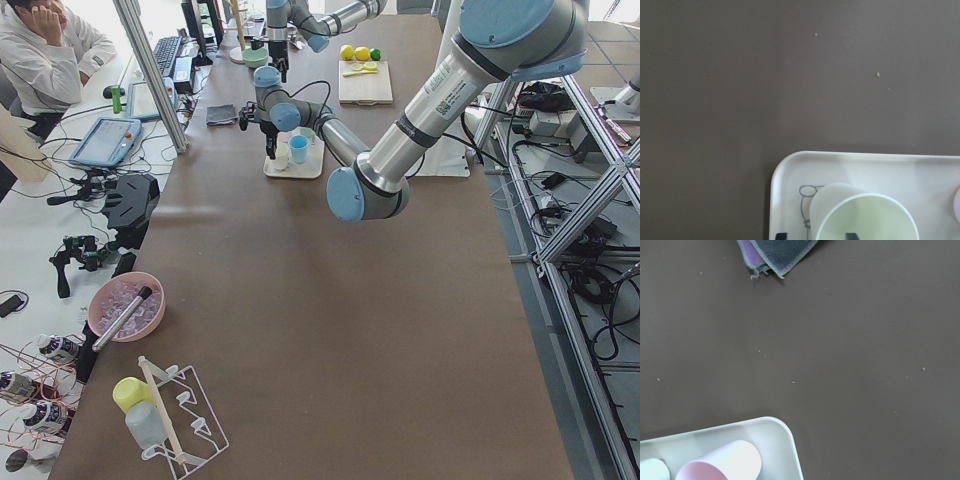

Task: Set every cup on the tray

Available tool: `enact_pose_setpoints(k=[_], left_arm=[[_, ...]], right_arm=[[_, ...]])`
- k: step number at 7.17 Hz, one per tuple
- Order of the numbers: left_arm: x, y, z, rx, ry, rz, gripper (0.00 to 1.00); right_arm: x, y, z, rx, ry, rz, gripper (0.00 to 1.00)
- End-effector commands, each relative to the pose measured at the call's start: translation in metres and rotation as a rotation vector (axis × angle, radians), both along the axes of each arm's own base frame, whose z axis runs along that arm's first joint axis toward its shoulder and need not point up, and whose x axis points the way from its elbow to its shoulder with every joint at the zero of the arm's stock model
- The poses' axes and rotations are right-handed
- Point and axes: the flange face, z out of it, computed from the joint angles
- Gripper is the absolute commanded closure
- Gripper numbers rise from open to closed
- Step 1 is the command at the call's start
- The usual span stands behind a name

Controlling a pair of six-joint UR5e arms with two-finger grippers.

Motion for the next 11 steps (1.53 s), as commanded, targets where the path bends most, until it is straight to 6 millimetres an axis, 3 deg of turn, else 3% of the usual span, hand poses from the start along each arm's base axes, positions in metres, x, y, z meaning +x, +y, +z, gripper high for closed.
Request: enact_pose_setpoints(k=[1, 2, 4, 5, 7, 9, 10, 11], left_arm=[[-0.076, 0.003, 0.044, 0.046, 0.012, 0.027, 0.03], [-0.122, 0.005, 0.077, 0.102, -0.019, 0.046, 0.03], [-0.216, -0.007, 0.106, 0.174, -0.148, 0.133, 0.03], [-0.274, -0.010, 0.125, 0.203, -0.199, 0.164, 0.03], [-0.351, -0.011, 0.174, 0.246, -0.242, 0.223, 0.03], [-0.395, 0.006, 0.222, 0.244, -0.193, 0.265, 0.03], [-0.402, 0.015, 0.236, 0.233, -0.160, 0.275, 0.03], [-0.405, 0.025, 0.230, 0.242, -0.134, 0.269, 0.02]], right_arm=[[0.042, 0.004, 0.024, 0.020, 0.010, 0.022, 0.00], [0.082, 0.015, 0.053, 0.081, 0.032, 0.009, 0.00], [0.161, 0.026, 0.119, 0.201, 0.094, -0.038, 0.00], [0.208, 0.027, 0.149, 0.241, 0.092, -0.067, 0.00], [0.291, 0.044, 0.214, 0.310, 0.142, -0.118, 0.00], [0.345, 0.052, 0.245, 0.334, 0.200, -0.182, 0.00], [0.355, 0.061, 0.254, 0.340, 0.207, -0.189, 0.00], [0.358, 0.067, 0.253, 0.345, 0.207, -0.185, 0.00]])
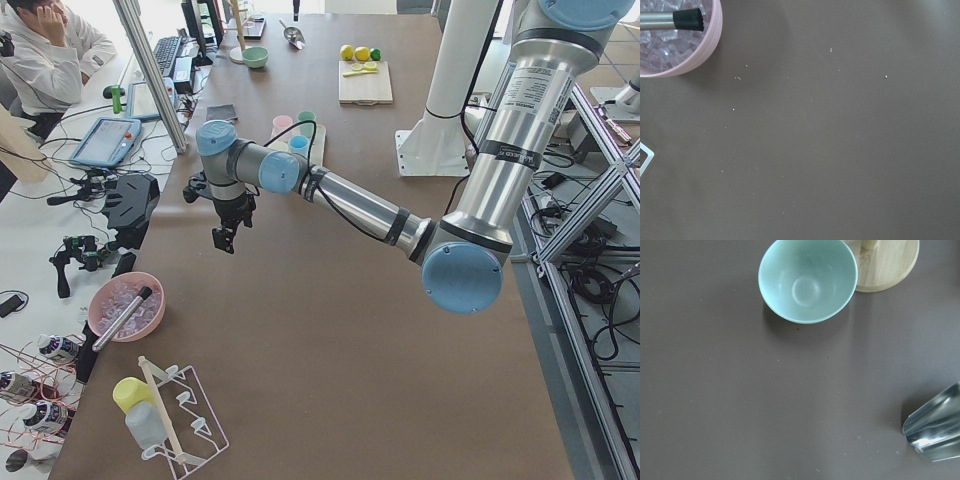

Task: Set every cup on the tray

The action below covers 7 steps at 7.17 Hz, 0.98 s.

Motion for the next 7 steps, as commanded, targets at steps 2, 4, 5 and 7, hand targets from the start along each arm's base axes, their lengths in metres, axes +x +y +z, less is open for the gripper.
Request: enact_pose_setpoints(k=[2, 4, 5, 7], left_arm=[[-0.021, 0.049, -0.003, -0.059, 0.057, -0.086, 0.02], [-0.018, 0.052, 0.000, -0.069, 0.056, -0.088, 0.02], [-0.011, 0.043, -0.006, -0.044, 0.033, -0.087, 0.02], [-0.009, 0.040, -0.008, -0.036, 0.045, -0.081, 0.02]], right_arm=[[-0.002, 0.010, -0.001, 0.024, 0.011, -0.028, 0.00], [-0.003, 0.013, -0.007, 0.032, -0.007, -0.031, 0.00], [-0.003, 0.011, -0.009, 0.035, -0.008, -0.031, 0.00], [-0.003, 0.010, -0.011, 0.041, -0.007, -0.031, 0.00]])
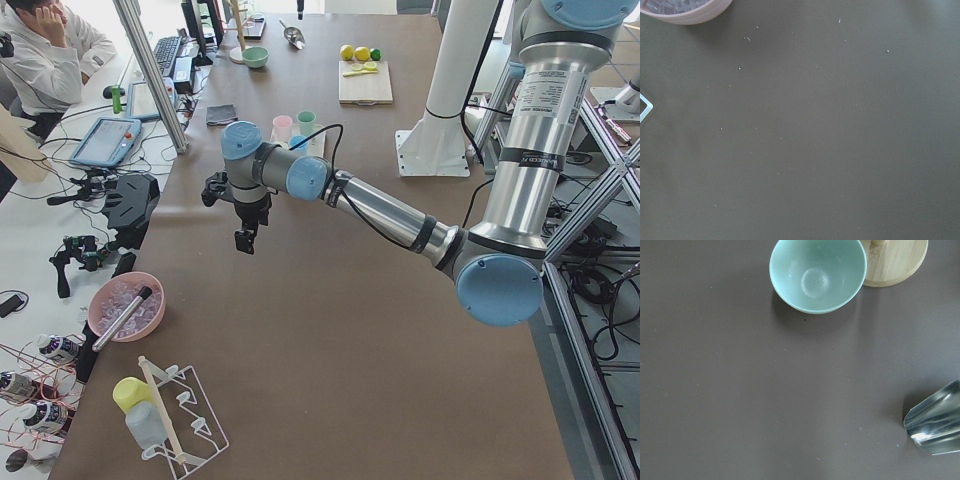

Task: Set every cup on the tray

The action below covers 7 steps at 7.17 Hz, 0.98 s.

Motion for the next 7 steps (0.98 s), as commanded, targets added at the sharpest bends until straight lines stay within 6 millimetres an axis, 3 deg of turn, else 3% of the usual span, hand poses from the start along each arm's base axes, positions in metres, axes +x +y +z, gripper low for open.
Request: enact_pose_setpoints(k=[1, 3, 6, 7], left_arm=[[0.002, -0.003, -0.005, 0.014, 0.003, 0.003, 0.02], [0.002, -0.007, -0.008, 0.054, 0.007, 0.005, 0.02], [0.006, -0.020, 0.028, 0.049, 0.003, 0.008, 0.02], [0.006, -0.019, 0.028, 0.061, 0.007, 0.008, 0.02]], right_arm=[[-0.001, -0.001, -0.002, 0.006, -0.001, -0.002, 0.00], [-0.001, -0.002, -0.004, 0.010, -0.001, -0.002, 0.00], [-0.002, -0.008, -0.014, 0.030, 0.000, 0.001, 0.00], [-0.002, -0.007, -0.013, 0.028, 0.000, 0.001, 0.00]])
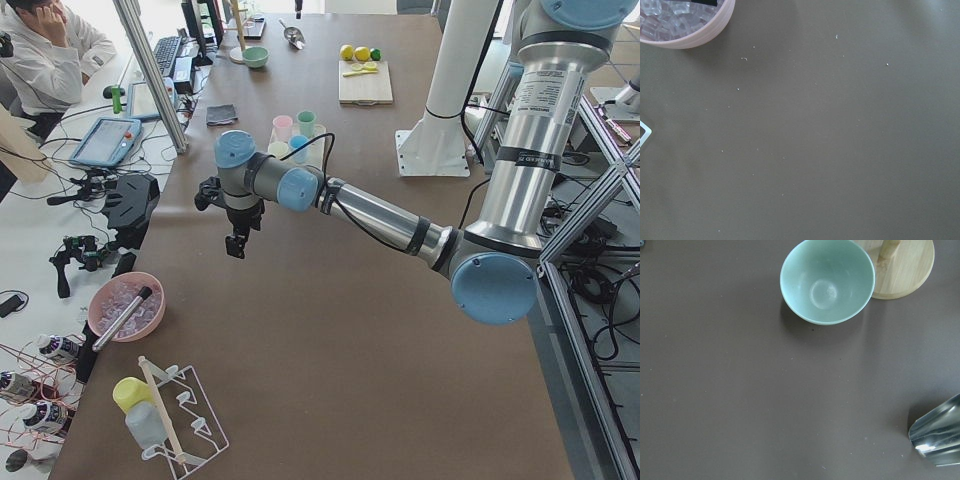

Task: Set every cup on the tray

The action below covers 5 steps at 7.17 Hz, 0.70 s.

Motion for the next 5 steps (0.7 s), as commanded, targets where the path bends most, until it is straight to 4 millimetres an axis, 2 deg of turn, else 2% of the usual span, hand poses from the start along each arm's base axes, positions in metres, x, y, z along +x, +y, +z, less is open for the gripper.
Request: enact_pose_setpoints(k=[1, 4, 5], left_arm=[[0.002, 0.000, 0.007, 0.007, 0.005, 0.003, 0.02], [0.000, 0.001, 0.003, 0.014, 0.008, 0.002, 0.02], [-0.001, 0.004, 0.006, 0.010, 0.007, 0.000, 0.02]], right_arm=[[0.000, -0.001, -0.001, 0.002, 0.001, 0.001, 0.00], [0.000, -0.001, 0.002, -0.017, 0.005, 0.009, 0.00], [0.001, -0.002, 0.010, -0.036, 0.011, 0.013, 0.00]])
